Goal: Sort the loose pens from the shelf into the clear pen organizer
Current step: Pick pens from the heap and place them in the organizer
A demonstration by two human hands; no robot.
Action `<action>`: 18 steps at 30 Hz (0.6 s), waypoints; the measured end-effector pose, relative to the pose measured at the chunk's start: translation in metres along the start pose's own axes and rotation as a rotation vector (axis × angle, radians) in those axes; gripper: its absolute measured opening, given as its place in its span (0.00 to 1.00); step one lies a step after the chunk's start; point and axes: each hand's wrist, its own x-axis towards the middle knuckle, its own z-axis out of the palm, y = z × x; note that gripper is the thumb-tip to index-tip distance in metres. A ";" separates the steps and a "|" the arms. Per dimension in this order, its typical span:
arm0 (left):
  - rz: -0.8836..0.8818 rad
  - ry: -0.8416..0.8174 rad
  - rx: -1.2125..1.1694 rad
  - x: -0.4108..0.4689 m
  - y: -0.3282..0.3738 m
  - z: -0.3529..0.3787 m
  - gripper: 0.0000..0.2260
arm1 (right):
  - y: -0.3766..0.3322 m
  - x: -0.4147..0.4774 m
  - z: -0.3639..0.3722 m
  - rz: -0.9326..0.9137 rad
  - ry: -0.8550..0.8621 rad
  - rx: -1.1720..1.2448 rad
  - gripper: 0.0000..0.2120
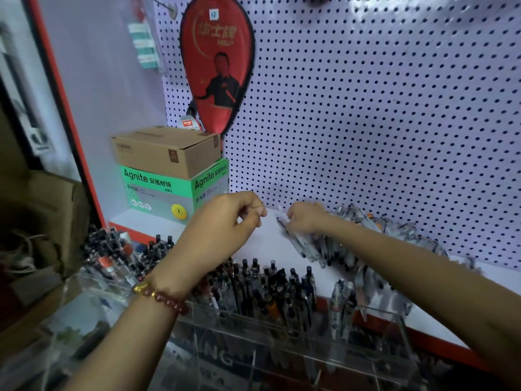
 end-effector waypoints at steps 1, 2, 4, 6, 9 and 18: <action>-0.013 0.000 -0.027 0.001 0.000 0.002 0.07 | -0.001 -0.003 -0.006 -0.007 0.034 0.118 0.16; -0.024 0.001 -0.054 0.002 0.000 0.004 0.06 | -0.003 -0.007 -0.014 -0.016 0.060 0.266 0.13; -0.049 0.002 -0.106 0.004 0.002 0.007 0.04 | -0.010 -0.017 -0.033 -0.041 0.076 0.600 0.07; -0.096 0.003 -0.158 0.005 0.004 0.011 0.04 | -0.020 -0.033 -0.052 -0.092 0.022 0.870 0.06; -0.191 0.054 -0.253 0.006 0.007 0.018 0.09 | -0.035 -0.055 -0.068 -0.215 -0.094 1.031 0.07; -0.268 0.167 -0.165 0.010 0.002 0.023 0.05 | -0.045 -0.071 -0.071 -0.277 -0.158 1.156 0.09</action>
